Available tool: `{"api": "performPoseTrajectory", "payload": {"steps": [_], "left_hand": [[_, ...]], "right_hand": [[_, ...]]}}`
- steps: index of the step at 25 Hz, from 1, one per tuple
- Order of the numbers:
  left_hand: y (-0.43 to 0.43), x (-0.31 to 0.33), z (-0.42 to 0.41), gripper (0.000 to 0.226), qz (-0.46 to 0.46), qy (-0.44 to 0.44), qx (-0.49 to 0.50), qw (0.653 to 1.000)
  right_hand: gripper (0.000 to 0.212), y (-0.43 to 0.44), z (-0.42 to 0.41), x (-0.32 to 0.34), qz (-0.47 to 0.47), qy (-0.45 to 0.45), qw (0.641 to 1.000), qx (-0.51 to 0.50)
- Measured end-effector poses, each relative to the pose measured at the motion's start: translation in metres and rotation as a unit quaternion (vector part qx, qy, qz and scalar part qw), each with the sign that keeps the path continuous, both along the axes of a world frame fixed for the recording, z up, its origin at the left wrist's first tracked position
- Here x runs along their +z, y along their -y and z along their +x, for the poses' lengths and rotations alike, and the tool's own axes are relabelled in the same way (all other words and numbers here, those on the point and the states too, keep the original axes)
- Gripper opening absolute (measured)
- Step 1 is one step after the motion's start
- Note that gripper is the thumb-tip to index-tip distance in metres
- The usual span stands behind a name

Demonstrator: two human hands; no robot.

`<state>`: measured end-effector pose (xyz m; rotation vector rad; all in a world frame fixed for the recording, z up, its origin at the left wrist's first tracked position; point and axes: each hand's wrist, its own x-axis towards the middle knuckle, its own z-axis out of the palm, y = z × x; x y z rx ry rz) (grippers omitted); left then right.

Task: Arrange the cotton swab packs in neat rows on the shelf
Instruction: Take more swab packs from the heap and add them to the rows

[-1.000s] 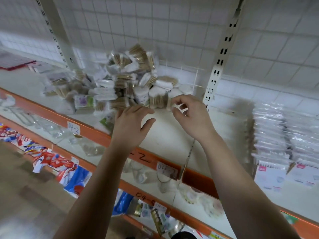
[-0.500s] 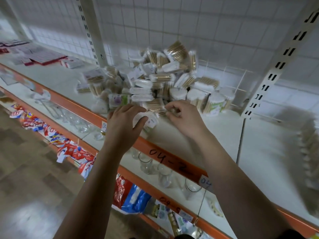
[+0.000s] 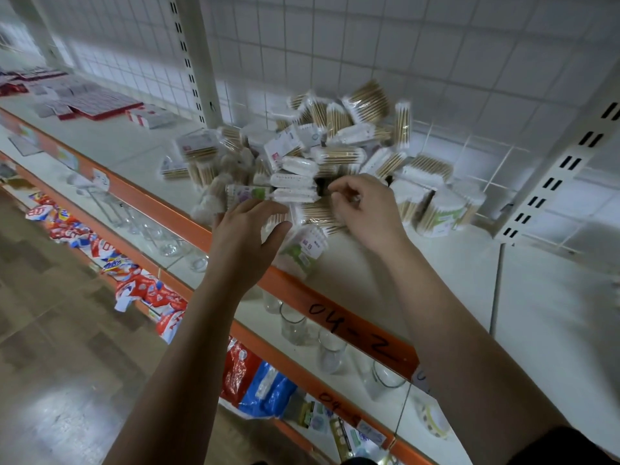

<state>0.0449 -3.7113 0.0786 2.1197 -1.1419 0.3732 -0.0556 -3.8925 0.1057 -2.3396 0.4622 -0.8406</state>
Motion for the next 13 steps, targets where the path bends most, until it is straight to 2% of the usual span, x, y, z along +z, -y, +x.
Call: {"api": "performPoseTrajectory", "payload": {"steps": [5,13], "left_hand": [[0.012,0.004,0.011,0.033,-0.014,-0.006,-0.017,1.0],[0.024,0.01,0.019,0.038,-0.014,-0.008,-0.012,1.0]], "right_hand": [[0.019,0.021,0.013,0.018,-0.054,0.095,0.992,-0.065],[0.037,0.046,0.039,0.011,-0.075,0.034,0.993,-0.083]]}}
